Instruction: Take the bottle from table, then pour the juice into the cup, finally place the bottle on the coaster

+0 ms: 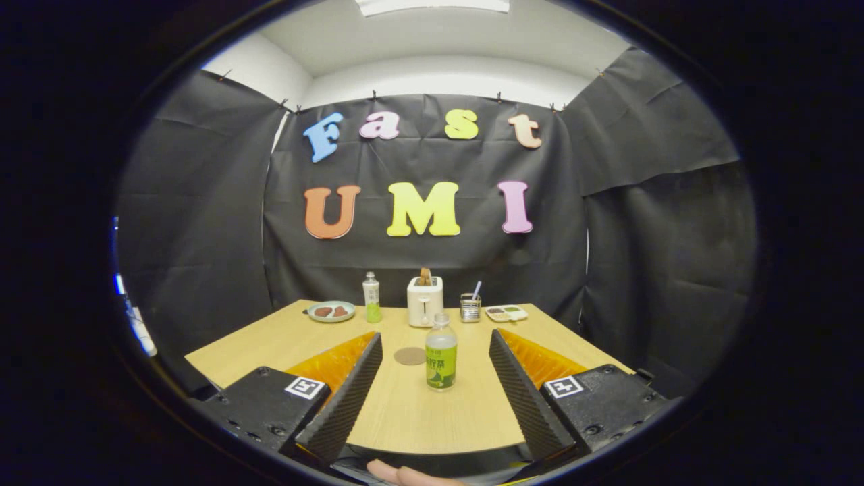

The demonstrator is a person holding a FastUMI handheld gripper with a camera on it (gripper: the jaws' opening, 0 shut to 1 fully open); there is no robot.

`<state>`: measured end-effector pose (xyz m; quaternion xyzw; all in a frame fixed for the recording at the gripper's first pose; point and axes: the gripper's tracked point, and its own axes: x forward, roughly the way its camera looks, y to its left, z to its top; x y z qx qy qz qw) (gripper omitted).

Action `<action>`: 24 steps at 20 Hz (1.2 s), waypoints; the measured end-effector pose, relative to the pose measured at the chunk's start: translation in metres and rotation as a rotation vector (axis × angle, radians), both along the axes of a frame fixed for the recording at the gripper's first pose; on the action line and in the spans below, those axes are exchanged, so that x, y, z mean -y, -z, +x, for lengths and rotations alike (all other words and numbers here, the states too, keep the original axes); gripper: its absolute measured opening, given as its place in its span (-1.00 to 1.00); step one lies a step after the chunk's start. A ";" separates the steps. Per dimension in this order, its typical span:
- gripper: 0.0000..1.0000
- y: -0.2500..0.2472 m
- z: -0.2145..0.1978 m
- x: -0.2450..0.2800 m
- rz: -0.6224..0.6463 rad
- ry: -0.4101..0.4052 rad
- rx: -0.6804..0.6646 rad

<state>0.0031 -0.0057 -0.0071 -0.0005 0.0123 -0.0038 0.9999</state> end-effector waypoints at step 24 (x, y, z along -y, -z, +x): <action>1.00 0.079 0.124 0.013 -0.007 0.040 -0.071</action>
